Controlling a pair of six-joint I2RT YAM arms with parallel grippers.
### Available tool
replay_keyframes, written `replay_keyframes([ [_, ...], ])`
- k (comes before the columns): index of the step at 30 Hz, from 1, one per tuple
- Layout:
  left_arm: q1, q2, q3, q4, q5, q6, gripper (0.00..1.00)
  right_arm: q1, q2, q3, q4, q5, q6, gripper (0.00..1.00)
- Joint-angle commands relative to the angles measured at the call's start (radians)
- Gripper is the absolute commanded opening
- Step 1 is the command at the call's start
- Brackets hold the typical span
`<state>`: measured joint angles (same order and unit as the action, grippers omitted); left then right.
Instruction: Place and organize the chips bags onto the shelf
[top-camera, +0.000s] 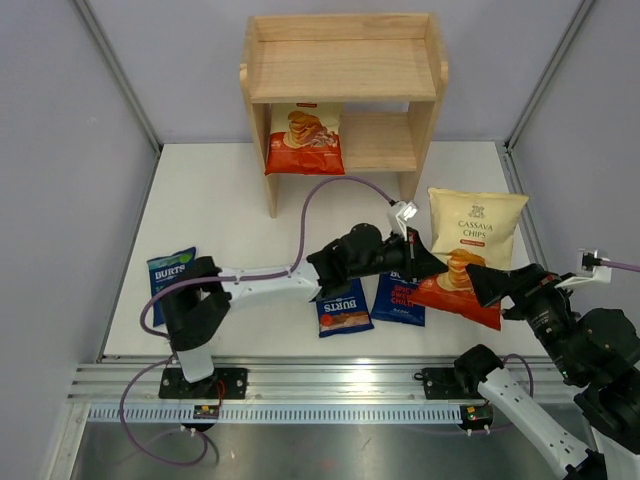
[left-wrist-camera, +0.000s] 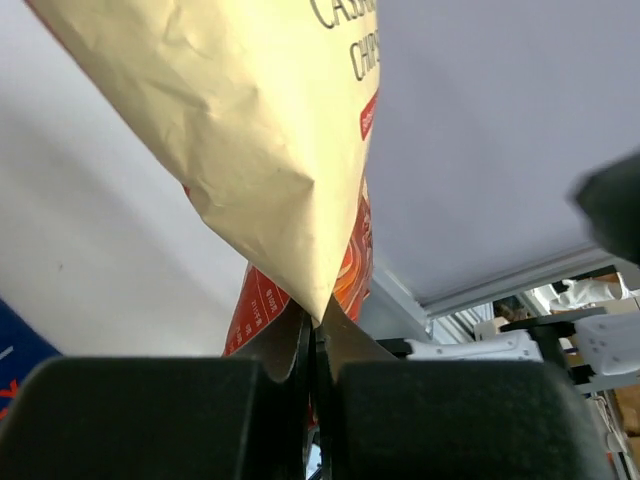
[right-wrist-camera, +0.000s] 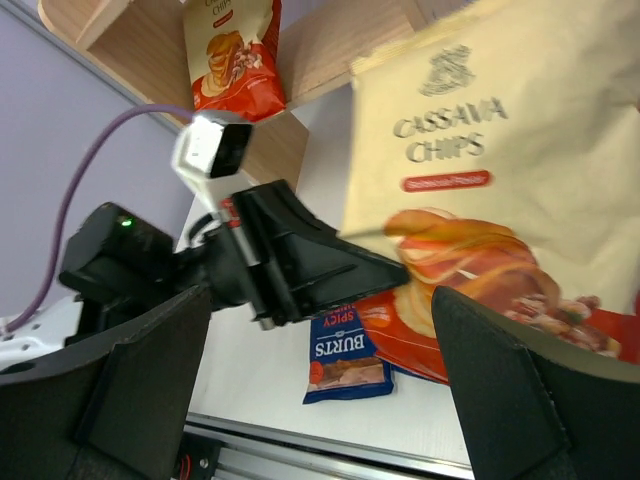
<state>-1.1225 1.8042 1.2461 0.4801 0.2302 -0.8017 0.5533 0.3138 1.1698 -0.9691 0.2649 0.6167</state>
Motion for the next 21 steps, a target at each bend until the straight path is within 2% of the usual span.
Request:
replay_keyframes([
  [1, 0.006, -0.109, -0.077, 0.134, -0.049, 0.051, 0.0, -0.004, 0.037, 0.011, 0.073, 0.033, -0.031, 1.0],
  [5, 0.006, -0.306, -0.186, 0.03, -0.136, 0.097, 0.0, -0.004, 0.051, 0.011, 0.124, -0.015, -0.058, 0.99],
  [6, 0.007, -0.343, -0.206, -0.004, -0.203, 0.108, 0.0, -0.004, 0.053, 0.01, 0.141, -0.039, -0.07, 0.99],
  [13, 0.016, -0.738, -0.379, -0.297, -0.497, 0.139, 0.0, -0.004, 0.031, -0.146, 0.406, -0.352, -0.092, 0.99],
  [16, 0.016, -0.912, -0.434, -0.422, -0.606, 0.107, 0.0, -0.004, 0.071, -0.229, 0.535, -0.568, -0.02, 1.0],
  [21, 0.015, -1.167, -0.51, -0.589, -0.791, 0.026, 0.0, -0.003, 0.211, -0.395, 0.884, -0.748, 0.202, 0.99],
])
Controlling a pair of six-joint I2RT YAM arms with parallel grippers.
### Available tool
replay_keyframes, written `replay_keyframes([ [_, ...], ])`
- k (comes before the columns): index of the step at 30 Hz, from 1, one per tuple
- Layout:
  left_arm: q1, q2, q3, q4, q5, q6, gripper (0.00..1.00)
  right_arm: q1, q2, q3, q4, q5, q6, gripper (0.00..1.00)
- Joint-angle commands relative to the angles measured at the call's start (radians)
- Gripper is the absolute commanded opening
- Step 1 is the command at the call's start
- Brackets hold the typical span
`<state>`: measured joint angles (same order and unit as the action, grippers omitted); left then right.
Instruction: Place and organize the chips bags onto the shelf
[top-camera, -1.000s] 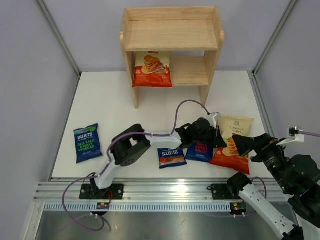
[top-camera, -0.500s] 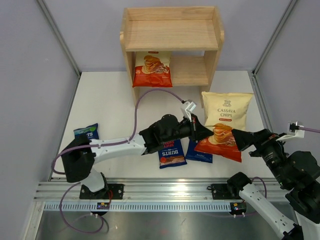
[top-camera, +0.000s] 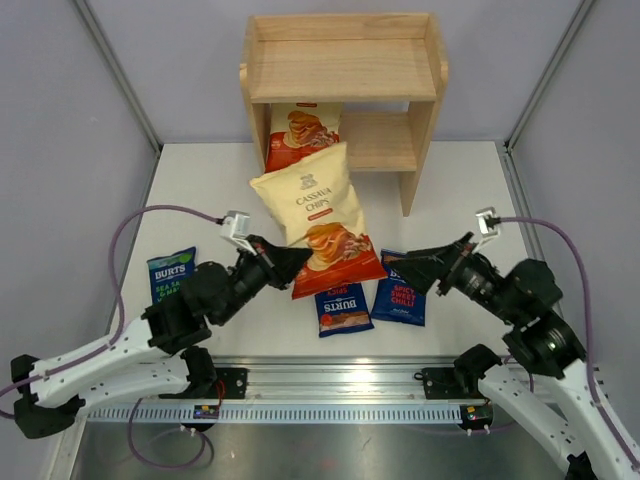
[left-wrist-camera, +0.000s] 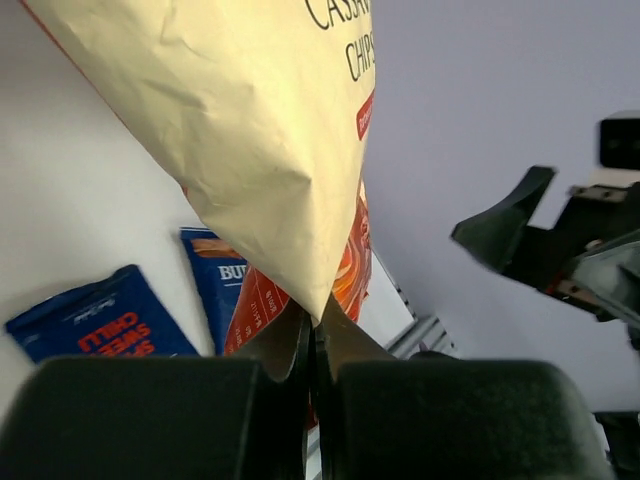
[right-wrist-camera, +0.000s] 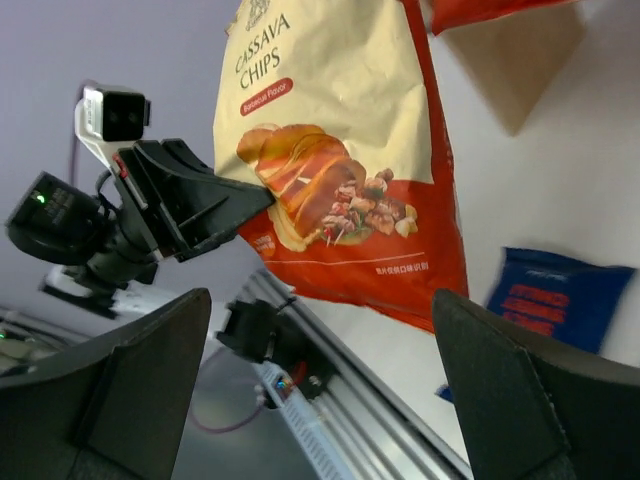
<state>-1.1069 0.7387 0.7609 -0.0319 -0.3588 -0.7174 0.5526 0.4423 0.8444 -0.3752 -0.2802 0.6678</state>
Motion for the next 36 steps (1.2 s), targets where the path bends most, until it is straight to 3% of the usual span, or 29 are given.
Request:
replay_keyframes([
  [1, -0.002, -0.167, -0.041, -0.097, -0.23, -0.066, 0.0, -0.002, 0.102, -0.12, 0.418, -0.241, 0.223, 0.99],
  [6, -0.001, -0.324, -0.071, -0.203, -0.394, -0.134, 0.0, 0.078, 0.216, -0.205, 0.637, -0.222, 0.302, 1.0],
  [10, -0.001, -0.419, -0.098, -0.212, -0.471, -0.162, 0.0, 0.222, 0.28, -0.243, 0.721, -0.067, 0.263, 1.0],
  [15, -0.001, -0.508, -0.153, -0.097, -0.471, -0.165, 0.0, 0.409, 0.412, -0.298, 0.915, 0.09, 0.222, 0.98],
  [19, -0.001, -0.513, -0.184, -0.013, -0.407, -0.214, 0.0, 0.463, 0.513, -0.289, 1.071, 0.209, 0.174, 0.98],
  [25, -0.001, -0.504, -0.306, 0.261, -0.322, -0.353, 0.0, 0.515, 0.676, -0.289, 1.283, 0.303, 0.184, 0.97],
  [36, -0.001, -0.351, -0.39, 0.585, -0.224, -0.477, 0.0, 0.558, 0.684, -0.36, 1.371, 0.499, 0.184, 0.96],
])
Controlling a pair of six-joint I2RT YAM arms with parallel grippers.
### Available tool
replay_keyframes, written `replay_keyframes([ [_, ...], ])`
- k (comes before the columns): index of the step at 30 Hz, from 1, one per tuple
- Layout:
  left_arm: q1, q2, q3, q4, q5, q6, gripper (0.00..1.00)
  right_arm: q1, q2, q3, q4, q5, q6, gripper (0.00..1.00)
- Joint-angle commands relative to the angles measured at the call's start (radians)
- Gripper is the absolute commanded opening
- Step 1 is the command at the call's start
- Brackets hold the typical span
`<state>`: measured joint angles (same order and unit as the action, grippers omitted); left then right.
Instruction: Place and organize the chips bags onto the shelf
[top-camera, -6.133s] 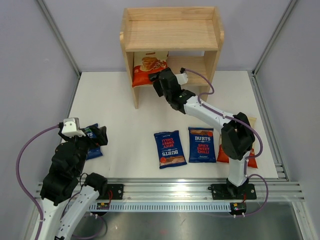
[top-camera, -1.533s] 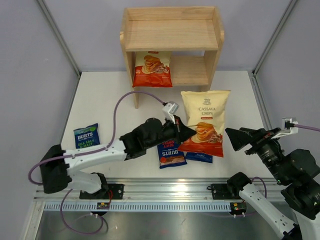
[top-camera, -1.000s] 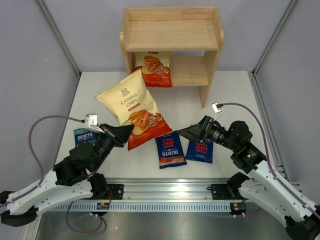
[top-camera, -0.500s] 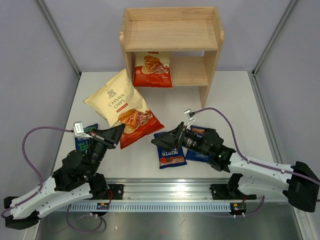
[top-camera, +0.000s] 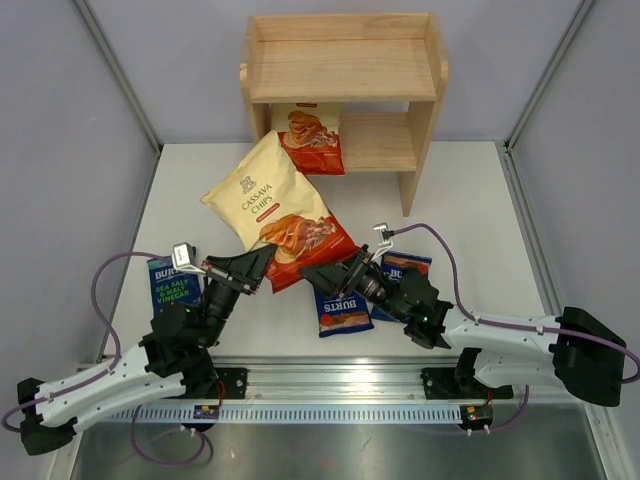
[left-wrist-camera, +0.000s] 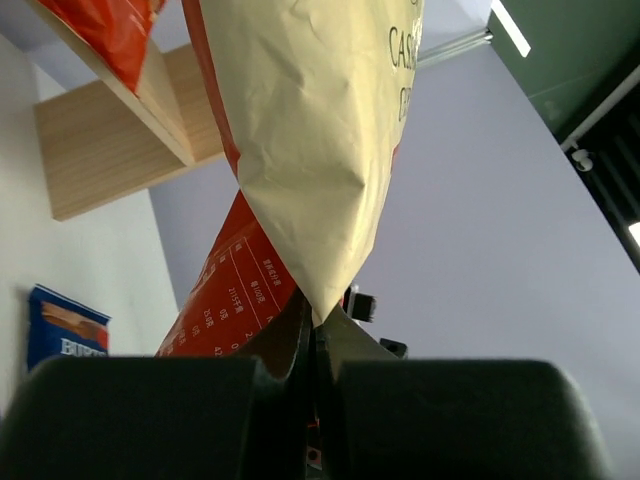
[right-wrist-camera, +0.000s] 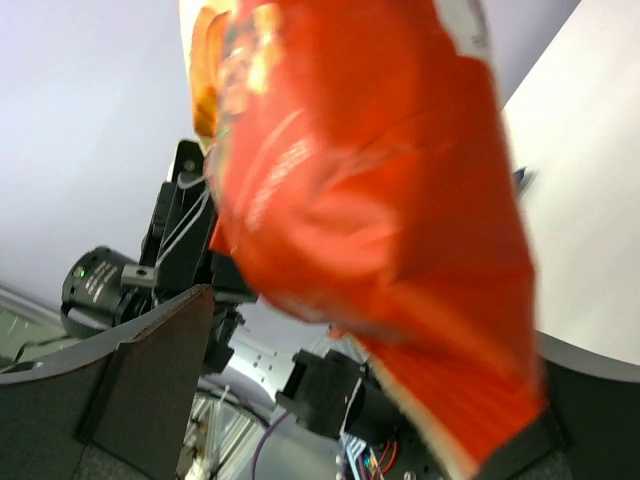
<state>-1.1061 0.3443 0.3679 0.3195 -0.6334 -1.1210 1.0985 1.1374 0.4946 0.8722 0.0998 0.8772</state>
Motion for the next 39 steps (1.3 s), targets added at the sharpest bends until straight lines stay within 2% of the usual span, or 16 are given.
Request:
replay_keyframes([
  [1, -0.001, 0.059, 0.002, 0.265, 0.055, -0.082, 0.0, 0.011, -0.014, -0.007, 0.097, 0.135, -0.026, 0.96],
  [3, -0.001, 0.081, 0.003, 0.279, 0.061, -0.097, 0.0, 0.012, -0.024, -0.014, 0.082, 0.156, -0.029, 0.96],
  [8, -0.003, 0.099, 0.013, 0.265, 0.08, -0.138, 0.0, 0.012, -0.036, -0.068, 0.243, 0.163, -0.075, 0.92],
  [15, -0.008, 0.203, 0.006, 0.234, 0.167, -0.305, 0.0, 0.011, -0.037, -0.062, 0.309, 0.141, -0.142, 0.81],
  [18, -0.024, 0.205, -0.001, 0.227, 0.155, -0.313, 0.0, 0.011, -0.059, -0.073, 0.312, 0.15, -0.145, 0.67],
  [19, -0.024, 0.197, 0.0, 0.199, 0.147, -0.31, 0.0, 0.011, -0.073, -0.079, 0.306, 0.161, -0.142, 0.57],
  [21, -0.024, 0.158, 0.019, 0.152, 0.123, -0.287, 0.0, 0.011, -0.094, -0.099, 0.291, 0.176, -0.145, 0.46],
  [22, -0.023, 0.141, 0.032, 0.06, 0.11, -0.278, 0.0, 0.009, -0.12, -0.105, 0.26, 0.184, -0.144, 0.42],
  [24, -0.023, 0.104, 0.094, -0.043, 0.074, -0.225, 0.14, 0.011, -0.149, -0.116, 0.226, 0.187, -0.15, 0.35],
  [25, -0.023, 0.093, 0.124, -0.157, 0.058, -0.197, 0.2, 0.009, -0.178, -0.113, 0.179, 0.184, -0.15, 0.33],
  [26, -0.023, 0.088, 0.152, -0.212, 0.032, -0.162, 0.31, 0.011, -0.195, -0.11, 0.144, 0.178, -0.152, 0.25],
  [29, -0.024, 0.085, 0.246, -0.35, -0.005, 0.04, 0.4, 0.009, -0.257, -0.08, 0.01, 0.147, -0.149, 0.21],
  [32, -0.024, 0.073, 0.313, -0.483, -0.089, 0.168, 0.43, -0.002, -0.313, -0.056, -0.142, 0.161, -0.115, 0.2],
  [33, -0.024, 0.071, 0.331, -0.528, -0.118, 0.194, 0.44, -0.012, -0.326, -0.033, -0.236, 0.172, -0.056, 0.18],
  [35, -0.023, 0.067, 0.391, -0.673, -0.193, 0.252, 0.45, -0.078, -0.349, -0.015, -0.303, 0.153, 0.024, 0.13],
  [39, -0.023, 0.064, 0.47, -0.871, -0.255, 0.331, 0.47, -0.215, -0.35, -0.005, -0.354, 0.0, 0.213, 0.13],
])
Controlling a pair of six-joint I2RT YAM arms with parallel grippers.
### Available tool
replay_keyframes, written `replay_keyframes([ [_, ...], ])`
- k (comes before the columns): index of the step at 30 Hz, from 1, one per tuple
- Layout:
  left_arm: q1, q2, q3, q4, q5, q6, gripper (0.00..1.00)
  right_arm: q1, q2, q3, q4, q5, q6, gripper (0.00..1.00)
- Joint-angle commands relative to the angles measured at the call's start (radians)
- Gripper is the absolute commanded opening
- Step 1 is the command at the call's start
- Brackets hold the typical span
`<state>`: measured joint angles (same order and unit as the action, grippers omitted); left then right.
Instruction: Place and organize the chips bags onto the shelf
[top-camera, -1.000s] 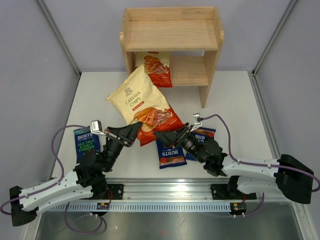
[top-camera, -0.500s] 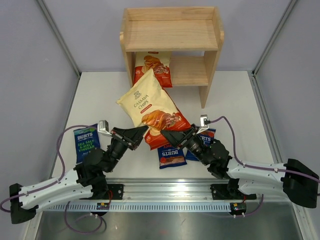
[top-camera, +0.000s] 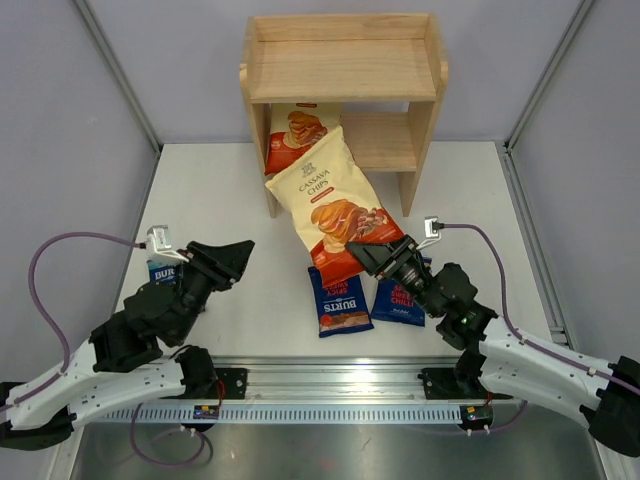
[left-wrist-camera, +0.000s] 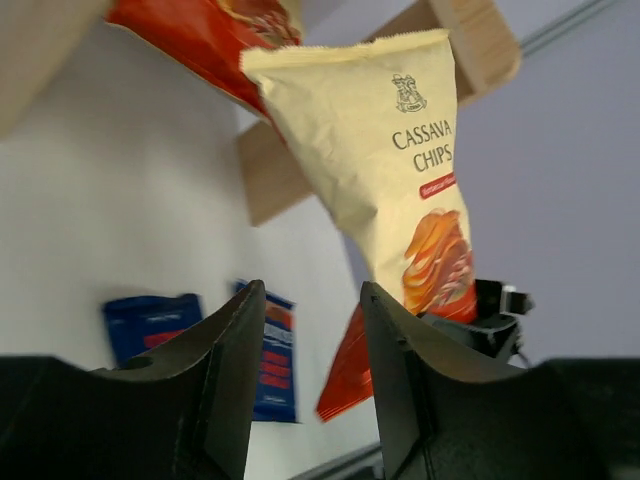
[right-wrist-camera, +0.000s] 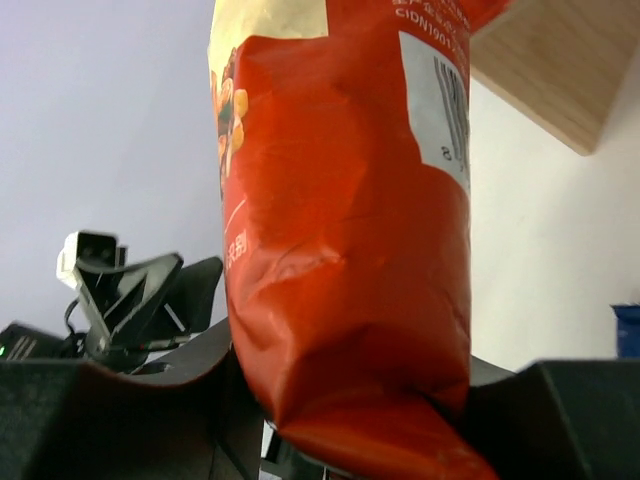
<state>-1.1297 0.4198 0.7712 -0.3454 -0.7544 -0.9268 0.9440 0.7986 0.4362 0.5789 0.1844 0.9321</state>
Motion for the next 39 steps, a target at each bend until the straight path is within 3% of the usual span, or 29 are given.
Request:
replay_keyframes([
  [1, -0.001, -0.019, 0.072, -0.255, -0.138, 0.157, 0.47, -0.073, -0.007, 0.059, -0.071, -0.088, 0.171, 0.15],
  [12, 0.001, -0.137, 0.103, -0.495, -0.069, 0.396, 0.52, -0.278, 0.06, 0.156, -0.071, -0.16, 0.316, 0.13],
  [16, -0.001, -0.206, 0.077, -0.449, -0.013, 0.445, 0.55, -0.364, 0.135, 0.2, -0.053, -0.181, 0.392, 0.12],
  [23, 0.001, -0.184, 0.077, -0.428, 0.041, 0.486, 0.55, -0.484, 0.301, 0.308, 0.025, -0.207, 0.447, 0.11],
  [39, 0.001, -0.216, 0.066, -0.412, 0.093, 0.497, 0.54, -0.562, 0.623, 0.498, 0.22, -0.08, 0.491, 0.11],
])
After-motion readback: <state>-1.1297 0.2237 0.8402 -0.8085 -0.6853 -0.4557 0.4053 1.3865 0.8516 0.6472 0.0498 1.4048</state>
